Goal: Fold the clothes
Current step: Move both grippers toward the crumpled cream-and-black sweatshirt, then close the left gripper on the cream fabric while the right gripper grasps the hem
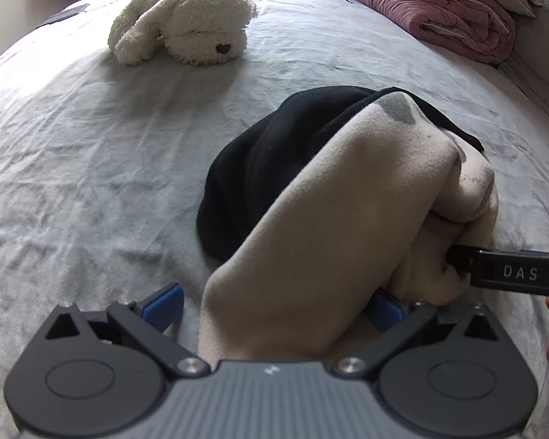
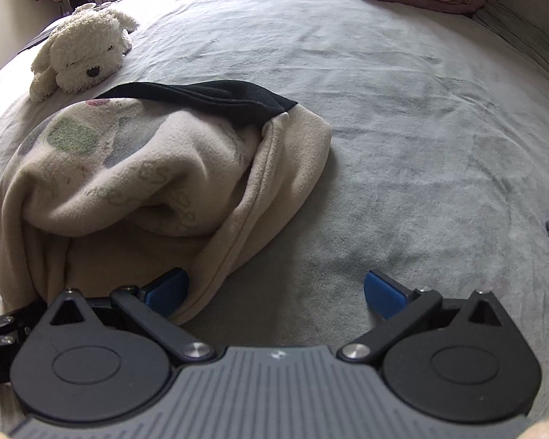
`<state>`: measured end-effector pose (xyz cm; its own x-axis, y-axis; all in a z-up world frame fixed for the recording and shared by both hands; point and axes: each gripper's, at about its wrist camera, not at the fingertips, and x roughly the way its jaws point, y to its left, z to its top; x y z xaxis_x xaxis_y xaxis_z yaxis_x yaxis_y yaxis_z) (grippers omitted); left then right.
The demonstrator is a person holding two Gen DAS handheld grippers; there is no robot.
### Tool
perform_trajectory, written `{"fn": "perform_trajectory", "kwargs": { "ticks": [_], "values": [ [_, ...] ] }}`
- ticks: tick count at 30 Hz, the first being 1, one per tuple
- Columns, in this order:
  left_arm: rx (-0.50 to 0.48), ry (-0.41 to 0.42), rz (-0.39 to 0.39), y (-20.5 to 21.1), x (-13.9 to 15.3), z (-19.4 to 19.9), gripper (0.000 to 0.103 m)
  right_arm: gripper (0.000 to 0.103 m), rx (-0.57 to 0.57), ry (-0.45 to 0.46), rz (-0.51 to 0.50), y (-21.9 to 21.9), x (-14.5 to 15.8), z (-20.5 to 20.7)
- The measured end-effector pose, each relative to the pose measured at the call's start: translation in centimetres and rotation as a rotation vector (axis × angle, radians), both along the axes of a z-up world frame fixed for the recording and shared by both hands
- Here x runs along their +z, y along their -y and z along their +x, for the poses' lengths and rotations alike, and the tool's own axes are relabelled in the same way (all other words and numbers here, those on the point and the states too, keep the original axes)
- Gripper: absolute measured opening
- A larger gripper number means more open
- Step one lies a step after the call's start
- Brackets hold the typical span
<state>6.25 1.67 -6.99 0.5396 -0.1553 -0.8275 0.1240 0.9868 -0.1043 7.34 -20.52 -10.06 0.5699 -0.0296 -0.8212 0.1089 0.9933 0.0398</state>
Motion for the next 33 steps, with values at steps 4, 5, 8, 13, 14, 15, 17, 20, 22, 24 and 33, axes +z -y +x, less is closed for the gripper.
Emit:
{"fn": "perform_trajectory", "kwargs": {
  "ticks": [4,5,8,13,14,15,17,20,22,24,33],
  "values": [
    [-0.040,0.028,-0.024,-0.4,-0.5,-0.4,0.103,0.103,0.001,0.004,-0.013,-0.3,-0.1,0.1],
    [-0.050,0.035,-0.030,-0.5,-0.6,-0.5,0.103,0.103,0.000,0.006,-0.014,-0.3,-0.1,0.1],
    [-0.061,0.040,-0.030,-0.5,-0.5,-0.6,0.103,0.103,0.000,0.001,-0.009,-0.2,-0.1,0.1],
    [-0.035,0.008,-0.071,-1.3,0.2,-0.2,0.103,0.103,0.008,0.012,0.056,0.7,0.4,-0.3],
    [-0.026,0.000,-0.081,-1.5,0.4,-0.2,0.102,0.103,0.010,0.016,0.080,0.8,0.6,-0.5],
    [-0.023,0.006,-0.087,-1.7,0.7,-0.3,0.102,0.103,0.013,0.021,0.105,0.9,0.8,-0.6],
    [-0.022,0.022,-0.091,-1.9,1.2,-0.5,0.098,0.103,0.035,0.038,0.170,0.8,1.2,-1.2],
    [-0.027,0.050,-0.093,-2.0,1.9,-0.9,0.093,0.100,0.082,0.061,0.269,0.4,1.9,-1.9],
    [-0.031,0.065,-0.096,-2.0,2.2,-1.1,0.090,0.095,0.115,0.066,0.283,-0.4,2.1,-2.1],
    [-0.036,0.071,-0.104,-2.0,2.3,-1.2,0.086,0.087,0.135,0.063,0.312,-0.9,2.2,-2.3],
    [-0.061,0.090,-0.171,-2.2,2.7,-1.7,0.049,0.060,0.112,0.053,0.438,-1.3,1.4,-2.2]
  ]
}}
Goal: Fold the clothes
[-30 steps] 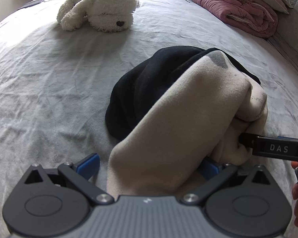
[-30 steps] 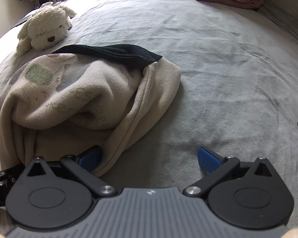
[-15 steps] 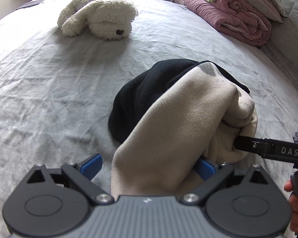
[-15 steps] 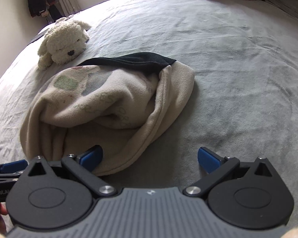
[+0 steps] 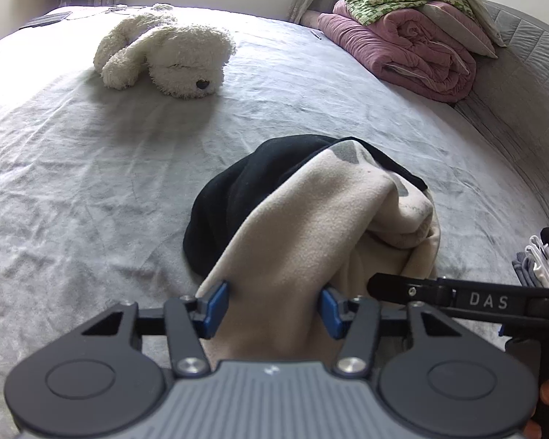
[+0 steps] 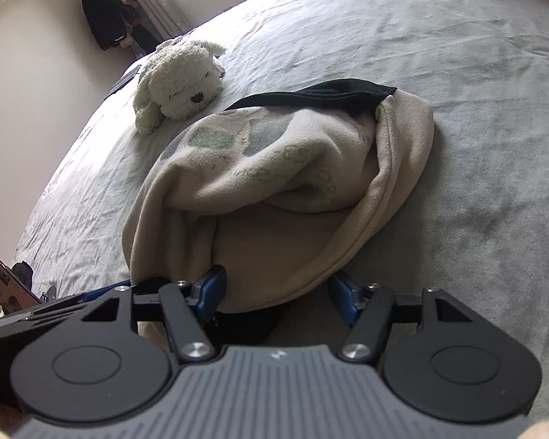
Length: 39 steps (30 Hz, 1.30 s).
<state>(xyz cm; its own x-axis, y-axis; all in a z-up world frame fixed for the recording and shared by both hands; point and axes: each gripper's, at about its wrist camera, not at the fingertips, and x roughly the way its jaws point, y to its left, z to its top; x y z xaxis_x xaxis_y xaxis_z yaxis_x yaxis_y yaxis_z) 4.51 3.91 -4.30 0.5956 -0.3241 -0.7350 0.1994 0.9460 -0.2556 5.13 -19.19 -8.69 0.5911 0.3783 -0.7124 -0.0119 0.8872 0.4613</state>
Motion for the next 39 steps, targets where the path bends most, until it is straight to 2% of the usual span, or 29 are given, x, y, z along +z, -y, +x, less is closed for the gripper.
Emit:
{"fn": "perform_trajectory", "kwargs": {
  "ticks": [2,5,7,13,14,18,19,21,27,32,33,34,35,36,39],
  "values": [
    [-0.003,0.004,-0.014,0.0,0.1,-0.1,0.037,0.052,-0.001,-0.002,0.024,0.0,-0.2,0.1],
    [0.006,0.013,-0.028,-0.1,0.3,-0.3,0.030,0.039,0.001,0.005,0.021,-0.1,-0.2,-0.1],
    [0.015,0.021,-0.036,-0.1,0.4,-0.4,0.026,0.019,-0.003,0.012,0.000,-0.2,-0.1,-0.3],
    [0.029,0.035,-0.059,-0.4,0.8,-0.6,0.014,0.013,-0.012,0.013,0.005,0.2,-0.2,-0.4],
    [0.030,0.038,-0.063,-0.5,0.9,-0.7,0.013,0.013,-0.012,0.013,0.005,0.3,-0.2,-0.4],
    [0.038,0.045,-0.075,-0.8,1.1,-0.7,0.010,0.024,-0.019,0.007,0.001,0.3,-0.2,-0.3],
    [0.043,0.048,-0.079,-0.9,1.2,-0.7,0.009,0.039,-0.022,0.003,-0.002,0.3,-0.3,-0.3],
    [0.060,0.063,-0.087,-1.3,1.6,-0.7,0.009,0.059,-0.040,0.009,-0.012,0.3,-0.3,-0.4],
    [0.114,0.091,-0.122,-2.9,2.4,-0.8,0.008,0.059,-0.057,0.006,0.034,0.4,-0.2,-0.5],
    [0.111,0.102,-0.120,-2.8,2.7,-1.2,0.007,0.059,-0.048,0.036,0.039,-0.8,-0.3,-0.2],
    [0.105,0.105,-0.118,-2.6,2.8,-1.3,0.007,0.048,-0.048,0.044,0.032,-1.0,-0.3,-0.2],
    [0.094,0.113,-0.116,-2.6,3.0,-1.6,0.007,0.031,-0.045,0.055,0.028,-1.1,-0.2,-0.2],
    [0.078,0.117,-0.121,-2.6,3.3,-2.1,0.007,0.025,-0.047,0.065,0.011,-1.1,0.1,-0.4],
    [0.062,0.122,-0.126,-2.6,3.6,-2.6,0.006,0.012,-0.048,0.074,-0.005,-1.1,0.4,-0.5],
    [0.012,0.136,-0.142,-2.6,4.5,-4.0,0.006,0.008,-0.062,0.107,-0.018,0.4,1.5,-1.2]
  ]
}}
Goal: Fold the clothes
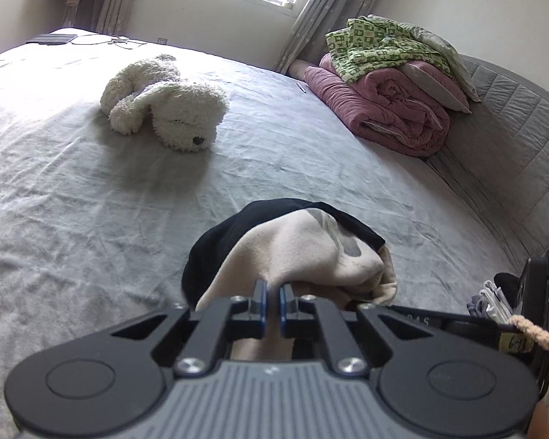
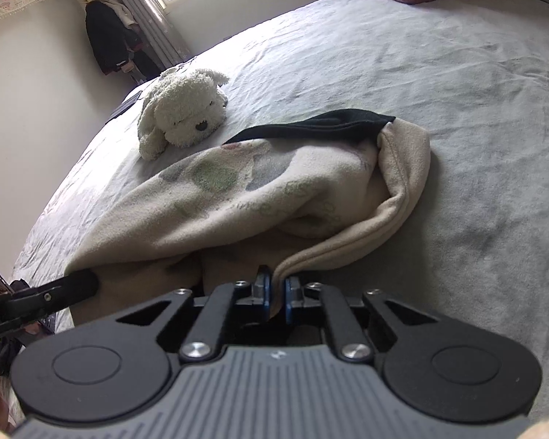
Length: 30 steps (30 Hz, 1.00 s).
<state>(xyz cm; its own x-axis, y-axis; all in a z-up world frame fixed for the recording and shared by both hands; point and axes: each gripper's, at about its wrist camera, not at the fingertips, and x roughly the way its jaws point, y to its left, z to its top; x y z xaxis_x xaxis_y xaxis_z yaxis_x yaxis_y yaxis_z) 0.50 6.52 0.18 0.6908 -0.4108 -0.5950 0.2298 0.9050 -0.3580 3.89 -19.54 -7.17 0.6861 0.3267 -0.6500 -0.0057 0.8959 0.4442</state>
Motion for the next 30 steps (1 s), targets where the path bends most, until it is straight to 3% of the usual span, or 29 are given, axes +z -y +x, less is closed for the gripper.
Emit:
{"fn": "perform_trajectory", "kwargs": {
  "ticks": [12,17,21,25,27,30],
  "values": [
    [-0.265,-0.024,-0.133,1.1,2.1,-8.2,0.005,0.006,-0.090,0.097,-0.043,6.8,4.1,-5.5],
    [-0.387,-0.070,-0.187,1.9,1.8,-10.8,0.000,0.006,-0.129,0.067,-0.071,9.6,3.7,-7.7],
    [-0.431,-0.060,-0.119,2.7,1.1,-11.8,0.000,0.006,-0.131,0.005,-0.077,11.0,1.7,-8.7],
    [-0.402,-0.088,-0.065,2.7,-0.2,-11.0,0.001,0.008,-0.107,-0.023,-0.095,11.1,0.5,-9.3],
    [-0.365,-0.095,-0.039,2.6,-0.8,-10.2,0.006,0.012,-0.099,-0.016,-0.115,11.0,0.6,-9.5],
    [-0.309,-0.102,-0.002,2.3,-1.5,-8.9,0.032,0.019,-0.093,-0.002,-0.154,10.8,1.2,-9.2]
  ]
}}
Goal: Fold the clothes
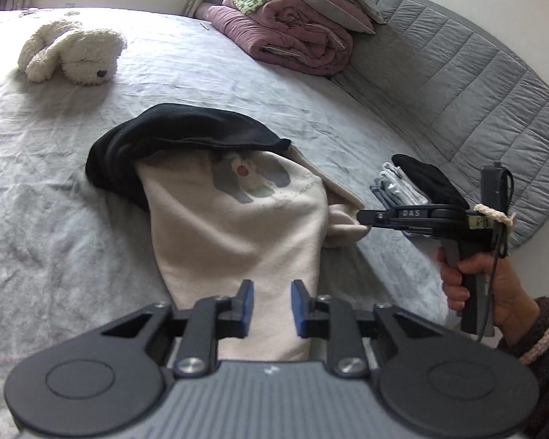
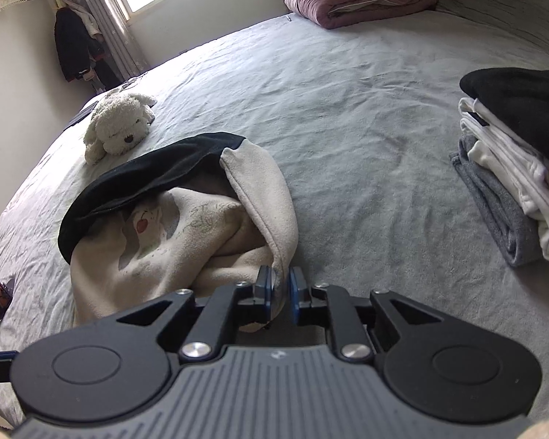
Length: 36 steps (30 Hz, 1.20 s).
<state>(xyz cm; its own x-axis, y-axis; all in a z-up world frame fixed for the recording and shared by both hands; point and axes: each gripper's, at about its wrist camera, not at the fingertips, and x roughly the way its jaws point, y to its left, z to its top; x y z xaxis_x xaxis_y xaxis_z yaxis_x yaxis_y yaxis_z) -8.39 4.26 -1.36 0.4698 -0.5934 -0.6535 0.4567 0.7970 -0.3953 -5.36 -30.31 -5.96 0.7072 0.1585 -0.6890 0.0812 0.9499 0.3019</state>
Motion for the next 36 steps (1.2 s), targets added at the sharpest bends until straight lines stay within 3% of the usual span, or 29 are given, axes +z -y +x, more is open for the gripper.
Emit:
{"fn": "perform_trajectory", "kwargs": {
  "ticks": [1,3,4,7,11,15,18,20,23,26,30,36],
  "values": [
    [0.018,0.006,0.014,-0.1,-0.2,0.4,0.039,0.030,0.003,0.004,-0.009,0.1,0.1,-0.1],
    [0.059,0.007,0.046,-0.5,-0.7,1.2,0.040,0.055,0.012,0.023,-0.031,-0.4,0.4,0.3],
    [0.081,0.012,0.058,-0.6,-0.9,1.8,0.042,0.058,0.016,0.033,-0.041,-0.6,0.5,0.4],
    [0.150,0.026,0.095,-1.0,-1.5,3.5,0.047,0.059,0.044,0.062,-0.090,-1.9,1.1,1.3],
    [0.229,0.020,0.096,-1.4,-2.0,6.6,0.047,0.059,0.093,0.098,-0.158,-4.2,1.9,2.8],
    [0.331,0.023,0.093,-1.8,-2.3,9.3,0.045,0.062,0.139,0.122,-0.162,-6.9,2.2,4.5],
    [0.392,0.012,0.076,-1.9,-2.5,11.1,0.036,0.062,0.157,0.115,-0.141,-8.5,1.9,6.0],
    [0.424,0.003,0.064,-2.0,-2.7,11.8,0.020,0.062,0.164,0.109,-0.129,-9.5,1.6,7.0],
    [0.461,0.007,0.042,-2.0,-2.7,12.4,0.012,0.062,0.172,0.106,-0.115,-10.8,1.2,8.2],
    [0.469,0.047,-0.001,-2.1,-2.0,12.3,0.009,0.062,0.188,0.120,-0.120,-12.2,1.2,9.0],
    [0.451,0.192,-0.070,-2.4,-0.4,11.5,0.008,0.062,0.229,0.164,-0.122,-13.8,1.4,9.5],
    [0.370,0.303,-0.140,-2.3,1.2,10.6,0.006,0.062,0.267,0.228,-0.117,-15.2,1.6,9.7]
  ]
}}
